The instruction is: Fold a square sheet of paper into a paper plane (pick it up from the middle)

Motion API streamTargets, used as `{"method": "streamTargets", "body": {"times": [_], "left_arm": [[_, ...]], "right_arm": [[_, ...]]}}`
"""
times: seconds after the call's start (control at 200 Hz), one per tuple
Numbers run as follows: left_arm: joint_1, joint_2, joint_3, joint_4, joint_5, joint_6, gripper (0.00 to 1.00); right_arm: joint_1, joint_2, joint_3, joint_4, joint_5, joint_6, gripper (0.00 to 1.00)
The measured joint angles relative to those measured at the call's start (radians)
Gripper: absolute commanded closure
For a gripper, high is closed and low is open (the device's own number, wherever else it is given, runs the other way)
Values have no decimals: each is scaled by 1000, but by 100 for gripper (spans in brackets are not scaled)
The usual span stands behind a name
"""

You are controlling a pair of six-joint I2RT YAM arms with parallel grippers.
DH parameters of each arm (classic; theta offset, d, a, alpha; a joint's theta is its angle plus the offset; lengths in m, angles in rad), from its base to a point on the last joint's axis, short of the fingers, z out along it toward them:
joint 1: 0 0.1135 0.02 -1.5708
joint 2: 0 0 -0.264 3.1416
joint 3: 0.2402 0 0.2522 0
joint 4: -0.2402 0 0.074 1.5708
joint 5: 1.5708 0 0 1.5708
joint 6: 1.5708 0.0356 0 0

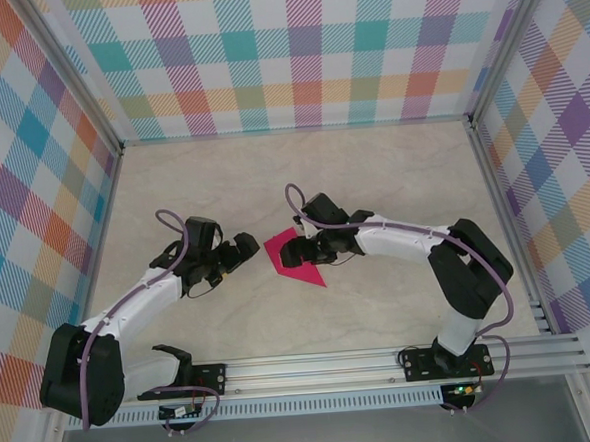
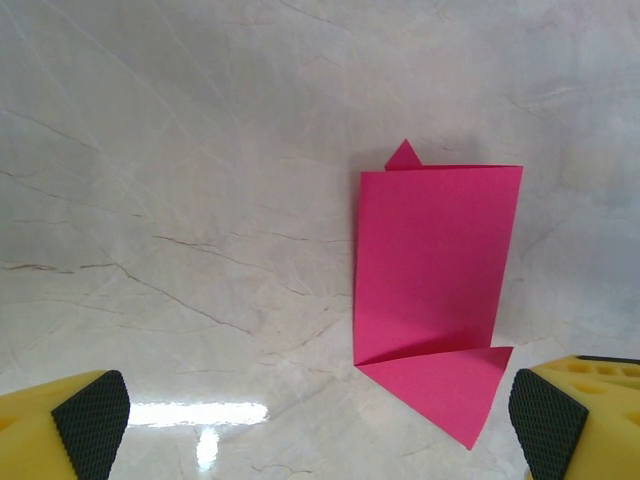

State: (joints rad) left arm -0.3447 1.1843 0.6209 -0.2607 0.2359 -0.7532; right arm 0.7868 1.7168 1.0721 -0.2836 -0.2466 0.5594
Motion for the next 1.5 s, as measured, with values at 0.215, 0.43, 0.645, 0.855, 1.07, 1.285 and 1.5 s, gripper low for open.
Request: {"method": "streamTargets", "body": {"times": [0.215, 0.43, 0.645, 0.855, 1.07, 1.285, 1.5], "left_arm": [[-7, 0, -12, 34, 33, -19, 0], [-29, 12, -14, 74, 55, -40, 1], [-71, 40, -18, 109, 66, -73, 7], [-135, 81, -27, 170, 73, -132, 15], [-192, 173, -29, 266, 84, -222, 38], [-247, 249, -29, 315, 77, -253, 50], [-255, 288, -29, 324, 66, -267, 62]], "right_arm": [[-13, 21, -27, 18, 10, 29, 30], [-40, 46, -42, 50, 10, 60, 30], [-63, 85, -59, 74, -3, 101, 33], [-80, 87, -67, 89, -29, 141, 34], [-87, 87, -76, 104, -43, 160, 35], [-92, 87, -79, 108, -48, 166, 36], [-94, 87, -82, 111, -54, 167, 37]]}}
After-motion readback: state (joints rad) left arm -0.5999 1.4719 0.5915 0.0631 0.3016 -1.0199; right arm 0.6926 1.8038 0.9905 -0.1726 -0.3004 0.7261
